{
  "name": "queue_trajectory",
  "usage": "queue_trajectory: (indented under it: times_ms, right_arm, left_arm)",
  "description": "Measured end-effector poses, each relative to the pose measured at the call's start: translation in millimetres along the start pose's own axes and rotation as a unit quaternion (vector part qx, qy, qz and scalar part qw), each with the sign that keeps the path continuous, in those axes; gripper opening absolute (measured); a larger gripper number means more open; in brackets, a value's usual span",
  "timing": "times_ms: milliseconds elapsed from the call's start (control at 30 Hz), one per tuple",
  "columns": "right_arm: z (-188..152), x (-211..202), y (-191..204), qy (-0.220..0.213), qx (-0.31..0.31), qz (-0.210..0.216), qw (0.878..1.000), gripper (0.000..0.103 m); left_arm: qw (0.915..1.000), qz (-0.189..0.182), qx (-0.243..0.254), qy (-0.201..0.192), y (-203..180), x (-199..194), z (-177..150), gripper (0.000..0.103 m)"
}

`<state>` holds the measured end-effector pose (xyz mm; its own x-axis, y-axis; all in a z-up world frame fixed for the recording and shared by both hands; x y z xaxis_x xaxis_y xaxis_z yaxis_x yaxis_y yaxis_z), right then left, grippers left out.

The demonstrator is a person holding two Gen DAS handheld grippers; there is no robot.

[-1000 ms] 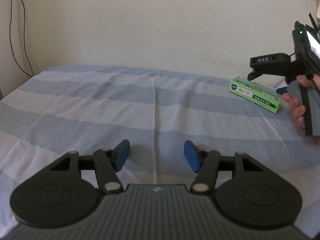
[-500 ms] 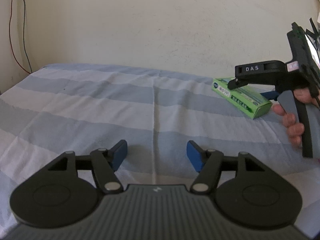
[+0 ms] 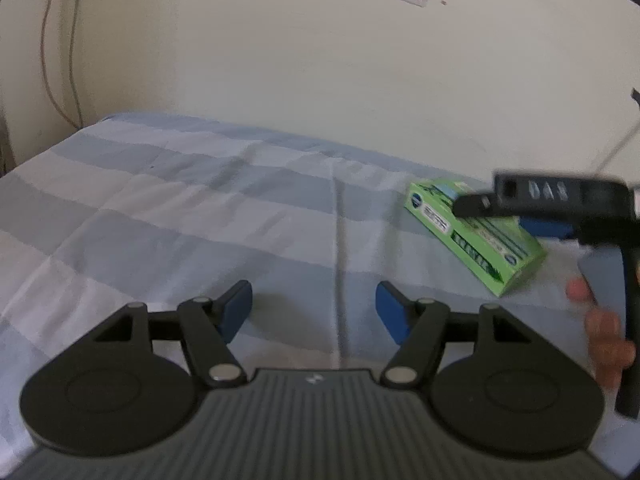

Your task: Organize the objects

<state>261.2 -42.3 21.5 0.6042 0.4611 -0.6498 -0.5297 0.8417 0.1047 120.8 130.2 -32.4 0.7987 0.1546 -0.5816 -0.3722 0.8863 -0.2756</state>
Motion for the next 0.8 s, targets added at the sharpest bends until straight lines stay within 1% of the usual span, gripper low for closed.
queue_trajectory:
  times_ms: [67, 167, 200, 267, 333, 367, 433, 467, 500, 533, 567, 633, 733, 800]
  right_arm:
    - [-4.1, 1.1, 4.0, 0.005, -0.004, 0.012, 1.0, 0.103]
    - [-10.2, 6.6, 7.1, 0.024, -0.014, 0.056, 0.998, 0.103]
    - [-12.9, 7.9, 10.2, 0.027, -0.025, 0.058, 0.998, 0.103]
    - [-17.4, 9.2, 23.1, 0.027, -0.075, 0.036, 0.996, 0.103]
    - [-24.9, 9.3, 38.8, 0.029, -0.139, 0.017, 0.99, 0.102]
    - [-28.7, 6.8, 44.5, 0.019, -0.158, 0.011, 0.987, 0.097]
    - [-31.3, 2.1, 49.5, 0.009, -0.169, 0.011, 0.986, 0.083]
    - [-31.4, -0.4, 50.7, 0.007, -0.167, 0.017, 0.986, 0.067]
    - [-32.1, -3.5, 52.0, 0.005, -0.166, 0.024, 0.986, 0.054]
    - [-34.0, -6.2, 53.3, 0.003, -0.166, 0.029, 0.986, 0.05]
    - [-36.2, -8.5, 55.9, 0.001, -0.169, 0.029, 0.985, 0.043]
    - [-44.3, -18.3, 58.9, -0.005, -0.184, 0.038, 0.982, 0.042]
    - [-53.2, -33.8, 60.3, -0.01, -0.203, 0.036, 0.979, 0.044]
    - [-57.7, -39.9, 65.0, -0.009, -0.202, 0.036, 0.979, 0.056]
  left_arm:
    - [0.9999, 0.001, -0.012, 0.001, 3.1, -1.1, 1.4, 0.07]
    - [0.9996, 0.0, -0.027, -0.002, 6.8, -1.5, 5.1, 0.07]
    - [0.9995, 0.0, -0.031, -0.004, 8.0, -1.9, 6.0, 0.07]
    - [0.9993, 0.001, -0.038, -0.005, 10.1, -2.7, 8.4, 0.07]
    - [0.999, 0.002, -0.045, -0.004, 12.1, -3.4, 9.3, 0.07]
    - [0.9989, 0.002, -0.047, -0.003, 12.5, -3.8, 9.7, 0.07]
    - [0.9989, 0.002, -0.048, -0.003, 13.0, -3.5, 10.5, 0.07]
    - [0.9989, 0.002, -0.047, -0.003, 12.8, -3.9, 10.8, 0.07]
    - [0.9989, 0.002, -0.047, -0.003, 12.3, -4.4, 10.8, 0.07]
    - [0.9989, 0.002, -0.047, -0.003, 13.6, -2.6, 12.6, 0.07]
    - [0.9989, 0.002, -0.047, -0.002, 13.9, -2.7, 12.9, 0.07]
    - [0.9988, 0.0, -0.05, -0.002, 15.8, -1.4, 13.8, 0.07]
    - [0.9985, 0.0, -0.054, -0.005, 17.7, -2.0, 15.2, 0.071]
    - [0.998, 0.004, -0.062, -0.008, 21.5, -3.4, 16.0, 0.072]
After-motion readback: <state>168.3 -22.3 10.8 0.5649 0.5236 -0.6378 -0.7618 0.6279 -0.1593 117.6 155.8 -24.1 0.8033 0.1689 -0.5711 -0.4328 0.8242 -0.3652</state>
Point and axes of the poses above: each gripper's, at about its wrist camera, not at the fingertips, and x roughly the way its jaws point, y to its left, z to its top, the point moved 1 cm from there along x, roughly the way its jaws point, and after that the axes turned 10 degrees about -x, right-handed, at the moved point
